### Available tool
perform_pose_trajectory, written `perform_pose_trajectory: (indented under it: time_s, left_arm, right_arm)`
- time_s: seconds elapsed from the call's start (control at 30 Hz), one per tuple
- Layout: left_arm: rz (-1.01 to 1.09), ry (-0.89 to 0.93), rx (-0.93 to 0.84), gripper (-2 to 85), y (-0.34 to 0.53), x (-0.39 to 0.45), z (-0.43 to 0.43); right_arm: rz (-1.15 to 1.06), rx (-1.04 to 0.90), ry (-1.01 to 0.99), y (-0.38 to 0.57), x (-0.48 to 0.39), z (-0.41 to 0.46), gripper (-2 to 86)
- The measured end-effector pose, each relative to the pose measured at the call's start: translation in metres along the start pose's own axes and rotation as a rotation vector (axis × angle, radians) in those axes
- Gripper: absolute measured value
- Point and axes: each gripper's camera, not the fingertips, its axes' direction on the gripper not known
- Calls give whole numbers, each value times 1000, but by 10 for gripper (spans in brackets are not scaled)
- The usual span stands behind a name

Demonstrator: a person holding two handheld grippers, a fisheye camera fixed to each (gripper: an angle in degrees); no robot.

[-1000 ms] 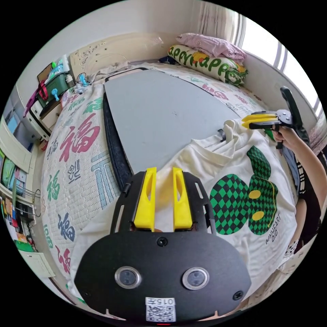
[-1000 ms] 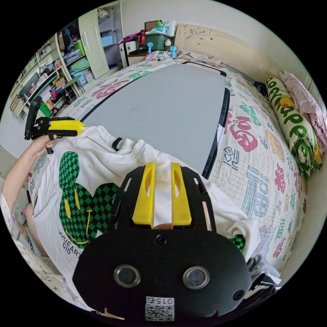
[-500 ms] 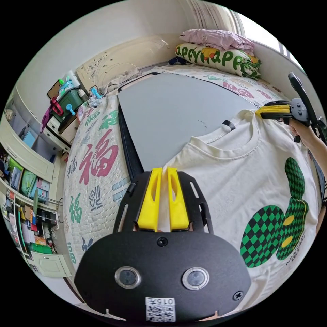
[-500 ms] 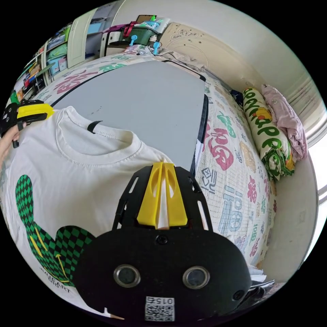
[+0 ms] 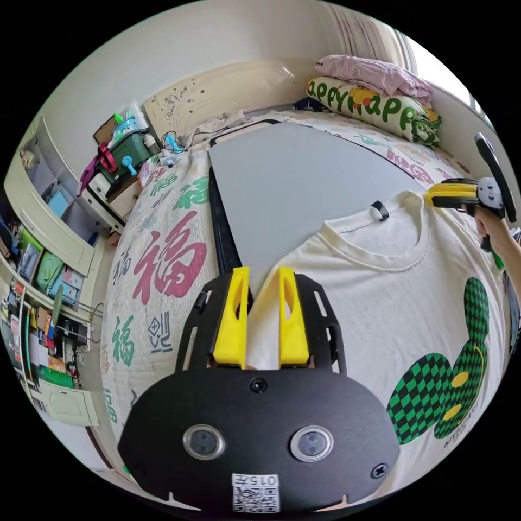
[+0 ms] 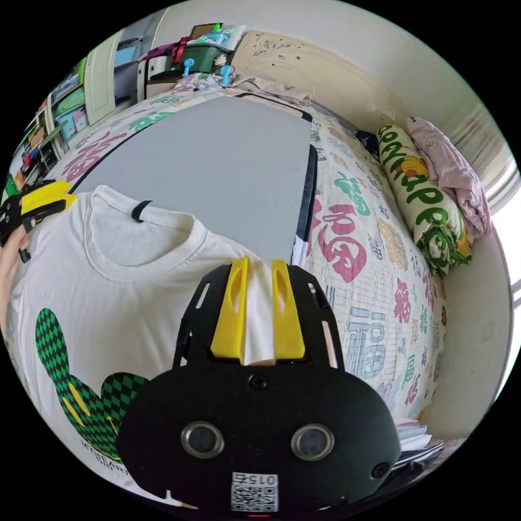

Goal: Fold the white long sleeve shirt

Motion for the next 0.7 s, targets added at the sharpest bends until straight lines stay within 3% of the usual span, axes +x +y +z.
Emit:
perform_pose_trajectory:
  time_s: [0.13, 0.2, 0.33, 0.4, 0.53, 0.7]
  left_arm:
    - [29, 13, 106, 82, 82, -20, -70]
    - [9, 157, 107, 91, 165, -33, -123]
    - [2, 245, 43, 96, 330, -24, -191]
    - [-68, 320, -51, 95, 447, -7, -205]
    - [-262, 412, -160, 94, 600, 17, -198]
    - [-478, 483, -28, 88, 698, 11, -215]
  right_arm:
    - [26, 103, -132, 85, 79, -137, 85]
    - [6, 149, -214, 147, 110, -210, 82]
    - [-22, 144, -395, 313, 163, -354, 69]
    - [17, 69, -470, 377, 181, -392, 79]
    - [207, -17, -672, 494, 224, -452, 87]
    - [407, 27, -837, 551, 270, -510, 90]
